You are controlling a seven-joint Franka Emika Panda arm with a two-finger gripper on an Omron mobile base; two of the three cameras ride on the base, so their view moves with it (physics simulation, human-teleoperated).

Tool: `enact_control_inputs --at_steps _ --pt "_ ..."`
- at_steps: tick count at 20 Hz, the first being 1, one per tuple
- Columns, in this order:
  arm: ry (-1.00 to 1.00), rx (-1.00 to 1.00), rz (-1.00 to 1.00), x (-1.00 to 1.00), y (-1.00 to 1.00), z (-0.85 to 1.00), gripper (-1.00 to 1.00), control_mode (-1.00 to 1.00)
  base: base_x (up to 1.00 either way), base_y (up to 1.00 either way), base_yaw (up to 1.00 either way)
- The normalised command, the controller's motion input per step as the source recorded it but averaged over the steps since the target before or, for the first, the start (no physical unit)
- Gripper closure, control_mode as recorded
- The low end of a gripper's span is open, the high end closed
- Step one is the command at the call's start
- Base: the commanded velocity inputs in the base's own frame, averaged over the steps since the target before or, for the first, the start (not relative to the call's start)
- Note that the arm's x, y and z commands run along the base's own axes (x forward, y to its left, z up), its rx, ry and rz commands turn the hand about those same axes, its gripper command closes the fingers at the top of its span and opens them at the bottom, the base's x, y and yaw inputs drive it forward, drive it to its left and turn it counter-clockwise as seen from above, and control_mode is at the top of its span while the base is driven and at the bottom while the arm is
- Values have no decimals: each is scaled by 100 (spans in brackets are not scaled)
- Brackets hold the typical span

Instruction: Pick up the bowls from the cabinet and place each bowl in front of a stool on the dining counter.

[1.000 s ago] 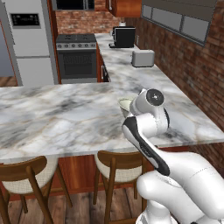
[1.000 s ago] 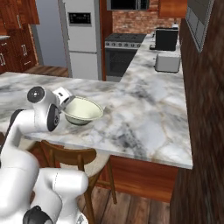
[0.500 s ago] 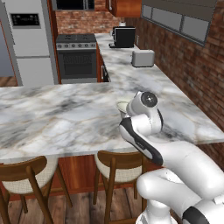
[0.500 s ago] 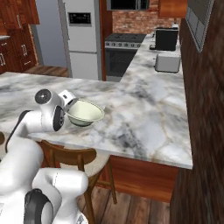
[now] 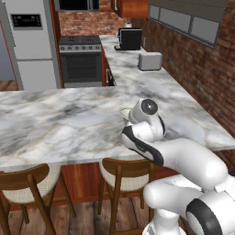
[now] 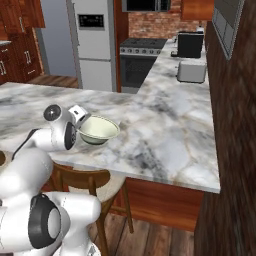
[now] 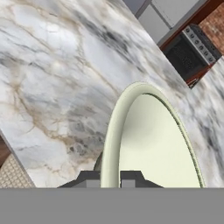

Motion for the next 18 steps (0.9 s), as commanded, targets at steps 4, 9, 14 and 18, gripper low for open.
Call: enact_control_inputs --at_steps 4,9,14,18 --pt "0 -1 0 13 0 -12 100 -100 0 0 0" --pt "0 0 0 17 2 -10 100 -100 0 0 0" --pt "6 0 0 15 1 -7 100 -100 0 0 0" --pt "15 0 0 4 9 -7 100 -100 0 0 0"
